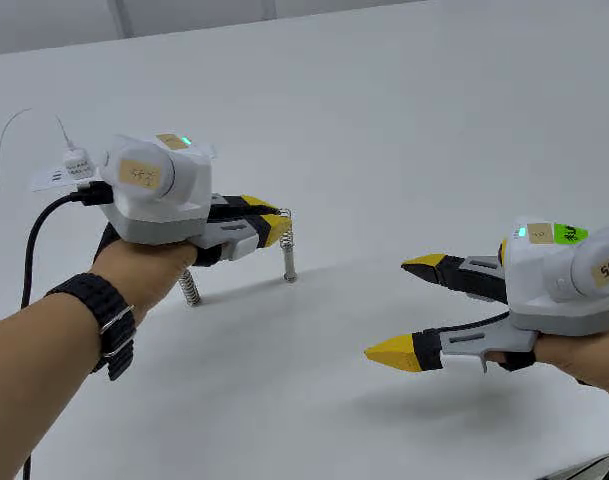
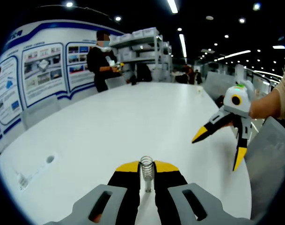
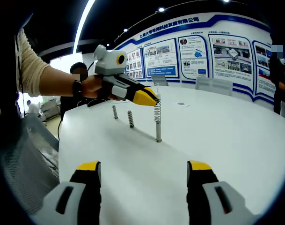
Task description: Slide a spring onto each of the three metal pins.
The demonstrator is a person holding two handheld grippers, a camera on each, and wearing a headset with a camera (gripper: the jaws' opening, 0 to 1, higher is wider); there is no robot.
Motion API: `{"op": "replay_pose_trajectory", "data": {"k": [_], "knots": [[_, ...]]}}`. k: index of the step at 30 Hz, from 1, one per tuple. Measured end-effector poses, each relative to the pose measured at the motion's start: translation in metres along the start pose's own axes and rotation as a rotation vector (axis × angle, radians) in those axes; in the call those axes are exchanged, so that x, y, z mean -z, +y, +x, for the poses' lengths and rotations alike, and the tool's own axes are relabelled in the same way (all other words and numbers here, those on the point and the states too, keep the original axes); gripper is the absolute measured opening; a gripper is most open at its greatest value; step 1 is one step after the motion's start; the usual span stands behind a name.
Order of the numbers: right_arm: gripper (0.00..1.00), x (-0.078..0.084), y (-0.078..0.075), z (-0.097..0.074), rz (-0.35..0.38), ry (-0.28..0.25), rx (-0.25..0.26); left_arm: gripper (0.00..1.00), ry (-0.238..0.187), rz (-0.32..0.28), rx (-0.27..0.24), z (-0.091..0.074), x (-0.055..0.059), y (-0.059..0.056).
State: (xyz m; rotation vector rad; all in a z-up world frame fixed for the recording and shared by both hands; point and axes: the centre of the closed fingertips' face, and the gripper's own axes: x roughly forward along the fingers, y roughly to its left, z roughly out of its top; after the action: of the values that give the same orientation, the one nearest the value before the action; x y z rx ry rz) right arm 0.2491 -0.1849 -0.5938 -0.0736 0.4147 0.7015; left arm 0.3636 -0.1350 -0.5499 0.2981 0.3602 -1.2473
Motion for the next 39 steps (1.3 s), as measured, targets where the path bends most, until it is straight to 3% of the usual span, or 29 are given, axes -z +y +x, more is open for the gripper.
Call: {"op": "replay_pose_trajectory", "data": {"k": [39], "knots": [[0.75,0.011,-0.002,0.001,0.034,0.0,0.006,0.09,0.02,-0.033,-0.025,0.016,0.029,-0.002]]}}
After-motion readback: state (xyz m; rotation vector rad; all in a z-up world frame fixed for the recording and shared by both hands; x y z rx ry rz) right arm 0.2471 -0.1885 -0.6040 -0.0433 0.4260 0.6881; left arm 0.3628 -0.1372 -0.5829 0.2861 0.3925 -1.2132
